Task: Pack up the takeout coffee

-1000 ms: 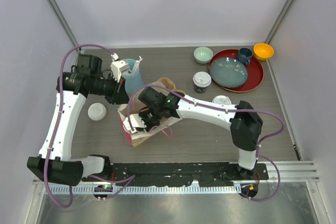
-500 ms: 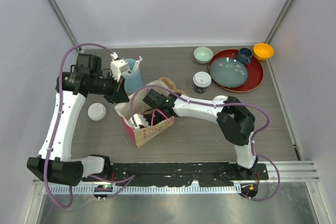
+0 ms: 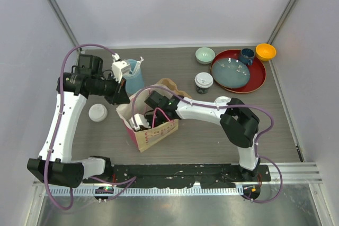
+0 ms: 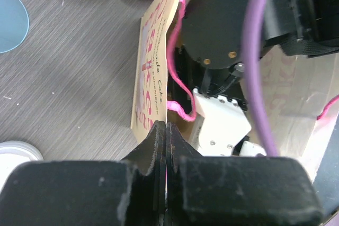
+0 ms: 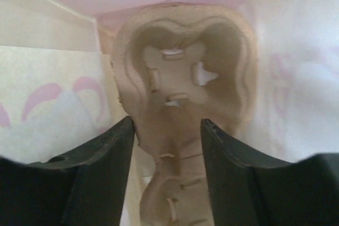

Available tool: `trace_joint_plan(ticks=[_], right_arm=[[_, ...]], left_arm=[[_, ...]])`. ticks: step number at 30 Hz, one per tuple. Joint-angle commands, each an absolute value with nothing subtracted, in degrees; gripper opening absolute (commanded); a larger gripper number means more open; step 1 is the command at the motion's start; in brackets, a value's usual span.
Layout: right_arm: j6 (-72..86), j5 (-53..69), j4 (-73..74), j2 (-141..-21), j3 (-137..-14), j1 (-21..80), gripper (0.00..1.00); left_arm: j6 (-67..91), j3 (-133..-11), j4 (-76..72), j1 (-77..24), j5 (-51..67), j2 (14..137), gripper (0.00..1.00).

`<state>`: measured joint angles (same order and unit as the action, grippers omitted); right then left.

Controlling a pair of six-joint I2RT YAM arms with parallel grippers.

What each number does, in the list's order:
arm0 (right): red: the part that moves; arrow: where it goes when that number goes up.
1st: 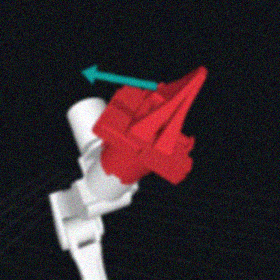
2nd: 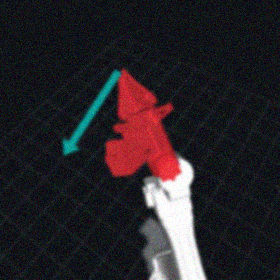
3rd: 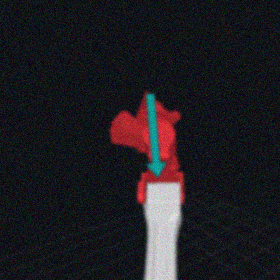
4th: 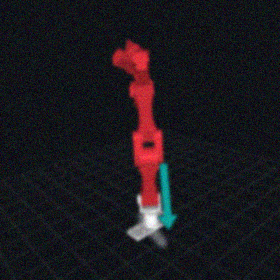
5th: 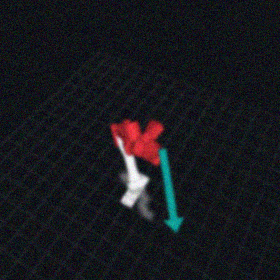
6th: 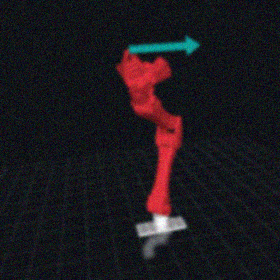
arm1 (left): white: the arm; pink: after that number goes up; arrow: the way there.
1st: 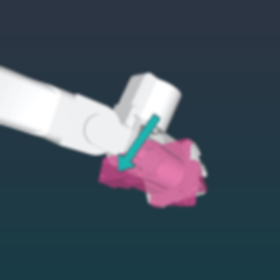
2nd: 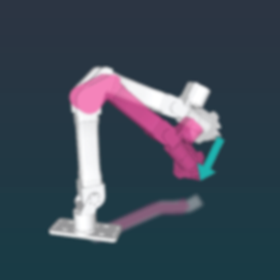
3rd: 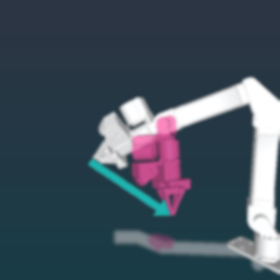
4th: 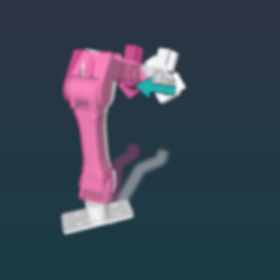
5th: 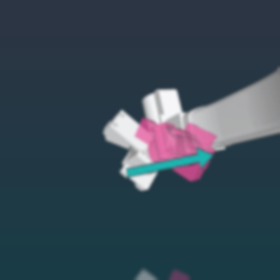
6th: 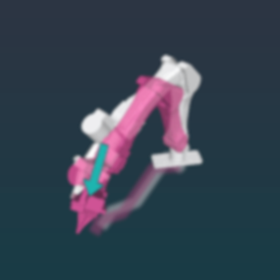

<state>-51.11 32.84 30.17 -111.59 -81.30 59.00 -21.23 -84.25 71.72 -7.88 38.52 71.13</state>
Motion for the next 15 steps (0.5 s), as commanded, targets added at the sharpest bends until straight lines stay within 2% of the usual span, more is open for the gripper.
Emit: trace_joint_plan(ticks=[1,2,4,15], right_arm=[[-47.12,33.13,24.18,-103.28,-81.12,59.59,0.62],[-45.80,33.48,22.43,-102.31,-80.95,59.59,0.74],[-44.65,34.98,20.84,-99.85,-80.77,59.59,0.82],[-40.96,36.47,10.91,-92.90,-78.49,59.41,0.85]], left_arm=[[-22.06,-84.20,71.81,-7.74,37.27,70.75,0.00],[-21.97,-84.20,71.89,-7.82,37.09,70.84,0.00],[-22.15,-84.11,71.81,-7.82,36.57,70.84,0.00],[-22.06,-83.76,71.37,-7.74,35.07,70.58,0.00]])
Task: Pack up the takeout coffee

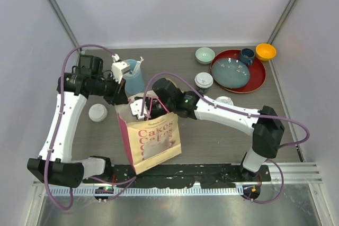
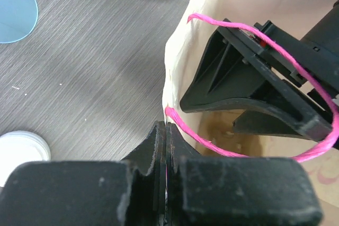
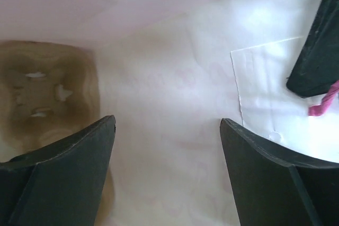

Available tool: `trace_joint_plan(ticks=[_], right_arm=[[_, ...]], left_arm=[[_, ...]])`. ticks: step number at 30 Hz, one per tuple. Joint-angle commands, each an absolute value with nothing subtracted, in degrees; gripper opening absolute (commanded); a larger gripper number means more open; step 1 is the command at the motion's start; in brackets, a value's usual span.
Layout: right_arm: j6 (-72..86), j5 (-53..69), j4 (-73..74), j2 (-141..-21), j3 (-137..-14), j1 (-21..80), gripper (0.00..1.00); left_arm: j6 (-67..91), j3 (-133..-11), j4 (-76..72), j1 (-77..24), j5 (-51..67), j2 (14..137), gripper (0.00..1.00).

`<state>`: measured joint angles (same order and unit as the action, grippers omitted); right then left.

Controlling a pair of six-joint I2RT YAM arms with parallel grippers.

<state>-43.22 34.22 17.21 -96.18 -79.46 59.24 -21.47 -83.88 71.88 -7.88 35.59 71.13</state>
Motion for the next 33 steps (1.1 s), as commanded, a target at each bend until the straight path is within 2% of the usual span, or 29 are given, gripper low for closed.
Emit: trace_joint_plan(ticks=[1,10,25,33], right_arm=[[-41.13,36.47,10.12,-92.55,-78.14,59.41,0.86],[-41.05,29.27,7.48,-94.31,-74.62,59.50,0.86],[-28.32,29.09,-5.00,-85.43,-75.49,59.50,0.87],[-23.91,20.24,-4.40,-84.55,-78.57,59.41,0.89]], left_arm=[[-22.06,-83.67,71.28,-7.82,35.16,70.58,0.00],[-22.24,-82.97,71.63,-7.91,36.39,70.22,0.00],[-20.66,-84.72,70.84,-7.82,37.71,69.79,0.00],[-19.60,-83.50,69.70,-7.91,37.00,68.47,0.00]])
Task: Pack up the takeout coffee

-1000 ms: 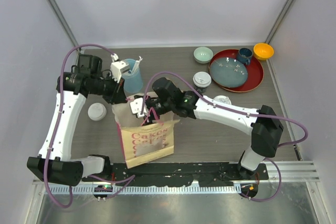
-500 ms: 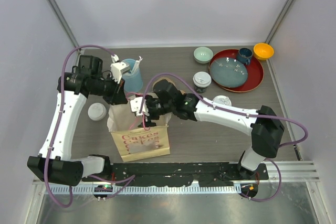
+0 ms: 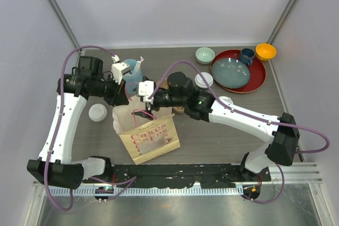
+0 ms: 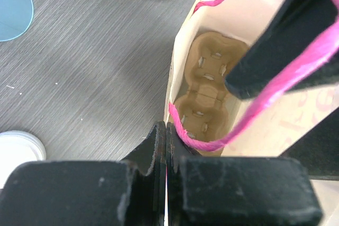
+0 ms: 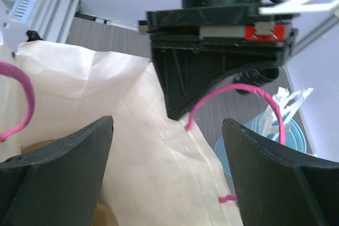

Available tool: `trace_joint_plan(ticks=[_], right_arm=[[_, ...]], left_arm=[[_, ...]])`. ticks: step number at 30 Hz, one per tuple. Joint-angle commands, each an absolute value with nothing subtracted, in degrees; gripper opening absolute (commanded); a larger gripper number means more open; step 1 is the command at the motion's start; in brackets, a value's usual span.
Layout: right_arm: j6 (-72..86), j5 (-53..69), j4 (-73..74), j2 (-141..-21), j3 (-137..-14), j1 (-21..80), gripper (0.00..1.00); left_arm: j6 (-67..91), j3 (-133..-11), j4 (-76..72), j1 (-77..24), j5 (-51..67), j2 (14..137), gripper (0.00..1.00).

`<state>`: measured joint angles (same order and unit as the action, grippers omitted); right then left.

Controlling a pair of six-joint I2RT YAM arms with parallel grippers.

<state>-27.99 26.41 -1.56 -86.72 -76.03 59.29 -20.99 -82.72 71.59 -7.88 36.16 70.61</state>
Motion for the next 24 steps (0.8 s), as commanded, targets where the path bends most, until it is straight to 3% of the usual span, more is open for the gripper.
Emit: trace_joint_plan(ticks=[1,16,19,24], right_arm=[[-22.86,18.91,-4.31,-84.46,-78.75,59.50,0.89],[-7.47,3.00,-0.44,-81.12,-81.83,58.45,0.90],[-11.58,0.26,1.13,-81.39,-80.78,58.36,0.90],[-18.01,5.88,0.79,-84.11,-76.82,58.45,0.90]], left_arm=[[-19.43,-83.76,69.61,-7.82,36.65,68.47,0.00],[-15.38,-83.32,63.90,-7.91,30.59,66.71,0.00],[-15.29,-83.58,63.37,-7.91,30.32,66.53,0.00],[-15.38,-81.39,62.75,-7.91,33.30,66.18,0.00]])
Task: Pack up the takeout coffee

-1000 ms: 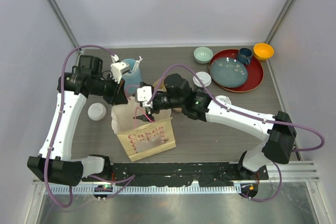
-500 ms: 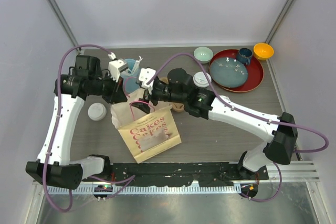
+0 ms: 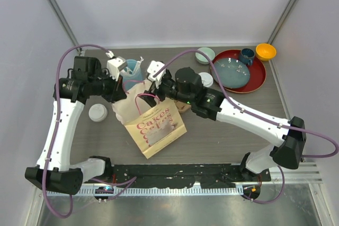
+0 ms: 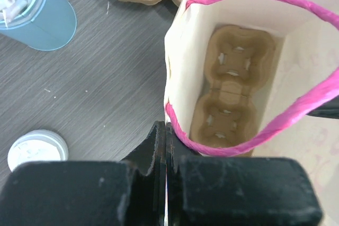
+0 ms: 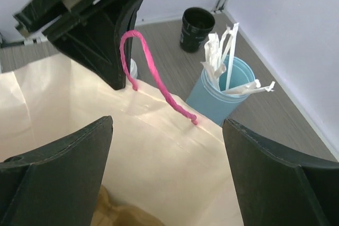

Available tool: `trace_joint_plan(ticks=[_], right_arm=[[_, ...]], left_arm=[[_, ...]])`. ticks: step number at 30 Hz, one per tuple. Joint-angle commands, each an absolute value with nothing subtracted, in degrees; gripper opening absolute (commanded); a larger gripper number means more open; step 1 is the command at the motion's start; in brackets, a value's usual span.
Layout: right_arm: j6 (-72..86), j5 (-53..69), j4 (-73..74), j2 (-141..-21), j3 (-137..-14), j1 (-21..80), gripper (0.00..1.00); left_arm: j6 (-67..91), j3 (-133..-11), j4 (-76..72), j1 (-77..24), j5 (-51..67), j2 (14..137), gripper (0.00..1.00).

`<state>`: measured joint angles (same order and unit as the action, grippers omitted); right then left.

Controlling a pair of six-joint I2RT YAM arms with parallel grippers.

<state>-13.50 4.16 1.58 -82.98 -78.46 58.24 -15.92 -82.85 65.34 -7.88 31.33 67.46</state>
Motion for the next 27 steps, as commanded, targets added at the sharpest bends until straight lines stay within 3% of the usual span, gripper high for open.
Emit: trace_joint_plan(ticks=[1,13,22,27], right_arm=[[-18.89,6.67,0.79,-84.81,-75.95,58.45,0.90],[-25.48,-5.09,2.63,-90.17,-77.34,58.27,0.90],[-27.86,-6.58,2.55,-86.93,-79.28,58.36,0.89],[-30.66,-15.54,-6.93,-85.34,-75.60,58.45,0.89]], left_arm=[[-15.38,-81.13,62.67,-8.00,33.92,66.09,0.00],[-17.49,-81.21,63.54,-8.70,38.23,66.80,0.00],[-18.81,-81.91,65.74,-8.79,37.62,67.41,0.00],[-18.90,-84.02,67.14,-8.79,40.95,67.68,0.00]])
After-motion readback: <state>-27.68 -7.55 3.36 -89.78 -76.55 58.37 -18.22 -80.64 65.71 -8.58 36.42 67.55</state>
